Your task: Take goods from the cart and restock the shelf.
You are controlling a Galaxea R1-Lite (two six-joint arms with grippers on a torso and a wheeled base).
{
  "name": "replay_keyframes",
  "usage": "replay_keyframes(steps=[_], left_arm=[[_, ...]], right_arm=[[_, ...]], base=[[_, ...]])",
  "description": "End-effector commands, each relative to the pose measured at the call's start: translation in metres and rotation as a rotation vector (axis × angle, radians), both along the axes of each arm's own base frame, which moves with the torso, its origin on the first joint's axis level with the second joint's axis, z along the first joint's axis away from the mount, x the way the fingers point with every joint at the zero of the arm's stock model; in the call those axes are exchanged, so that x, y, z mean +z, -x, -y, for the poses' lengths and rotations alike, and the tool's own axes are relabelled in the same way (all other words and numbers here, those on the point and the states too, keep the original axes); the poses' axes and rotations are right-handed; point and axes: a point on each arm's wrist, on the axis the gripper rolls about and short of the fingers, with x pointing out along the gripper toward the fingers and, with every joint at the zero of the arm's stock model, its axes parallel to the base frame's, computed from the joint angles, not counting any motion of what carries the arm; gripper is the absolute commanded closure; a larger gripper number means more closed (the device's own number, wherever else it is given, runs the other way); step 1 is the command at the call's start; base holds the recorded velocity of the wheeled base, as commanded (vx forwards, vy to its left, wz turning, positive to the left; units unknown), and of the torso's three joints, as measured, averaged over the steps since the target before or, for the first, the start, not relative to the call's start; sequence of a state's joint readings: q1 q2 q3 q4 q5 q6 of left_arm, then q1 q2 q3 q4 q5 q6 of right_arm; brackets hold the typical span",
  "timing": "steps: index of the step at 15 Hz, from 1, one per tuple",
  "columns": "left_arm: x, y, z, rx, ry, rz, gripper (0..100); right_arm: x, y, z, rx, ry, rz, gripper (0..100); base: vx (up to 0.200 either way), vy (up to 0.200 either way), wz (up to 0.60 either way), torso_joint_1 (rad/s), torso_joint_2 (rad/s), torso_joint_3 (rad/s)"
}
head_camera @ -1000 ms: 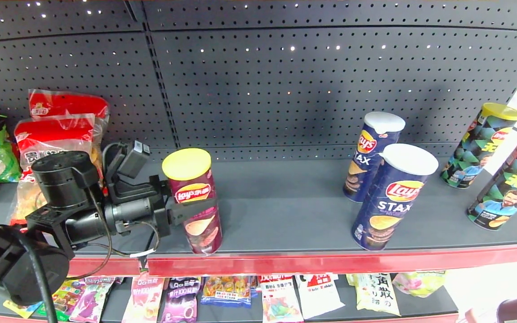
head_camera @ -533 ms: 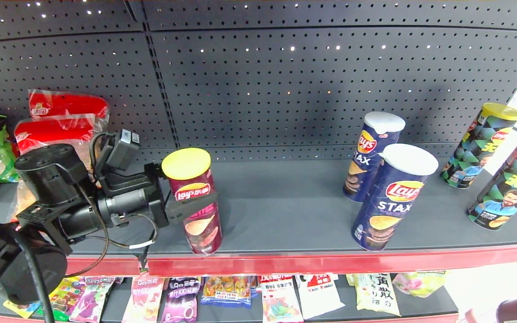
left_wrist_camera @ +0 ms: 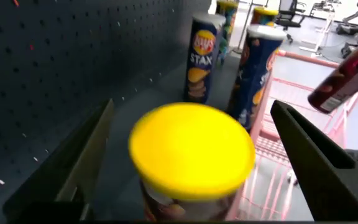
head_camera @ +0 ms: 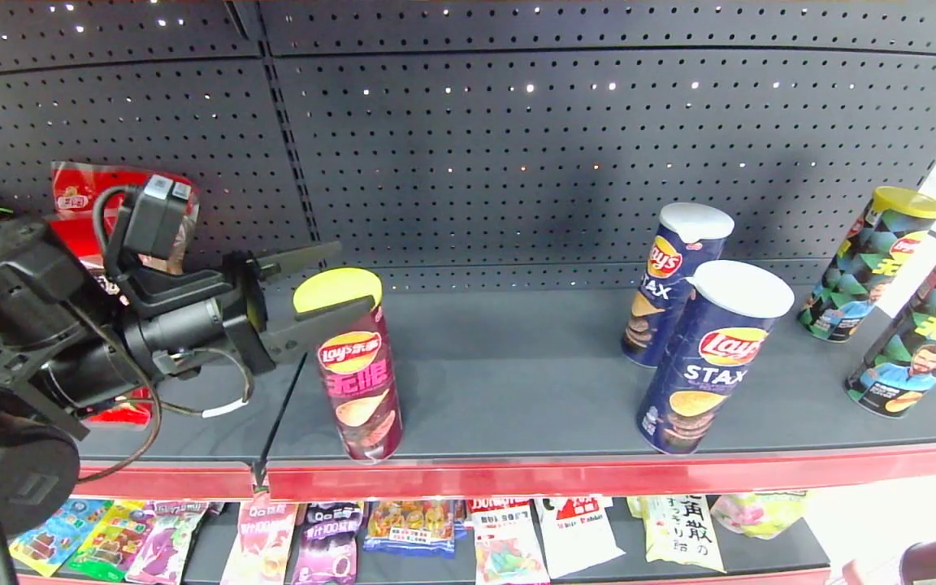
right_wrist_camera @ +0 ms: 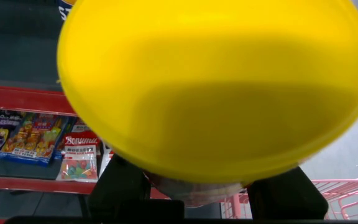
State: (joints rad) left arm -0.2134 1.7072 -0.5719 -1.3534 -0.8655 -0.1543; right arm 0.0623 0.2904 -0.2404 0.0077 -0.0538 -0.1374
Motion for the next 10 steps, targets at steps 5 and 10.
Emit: replay_keyframes(steps=[5, 10], left_arm=[[0.04, -0.014, -0.006, 0.052, 0.048, 0.122, 0], [0.057, -0.028, -0.015, 0.46, 0.115, 0.088, 0]], right_arm=[[-0.001, 0.0, 0.0, 0.002, 0.001, -0.002, 100], [-0.001, -0.001, 0.0, 0.004, 0.001, -0.01, 100]], base=[[0.0, 0.0, 0.0, 0.0, 0.0, 0.0], [0.0, 0.0, 0.0, 0.0, 0.0, 0.0]])
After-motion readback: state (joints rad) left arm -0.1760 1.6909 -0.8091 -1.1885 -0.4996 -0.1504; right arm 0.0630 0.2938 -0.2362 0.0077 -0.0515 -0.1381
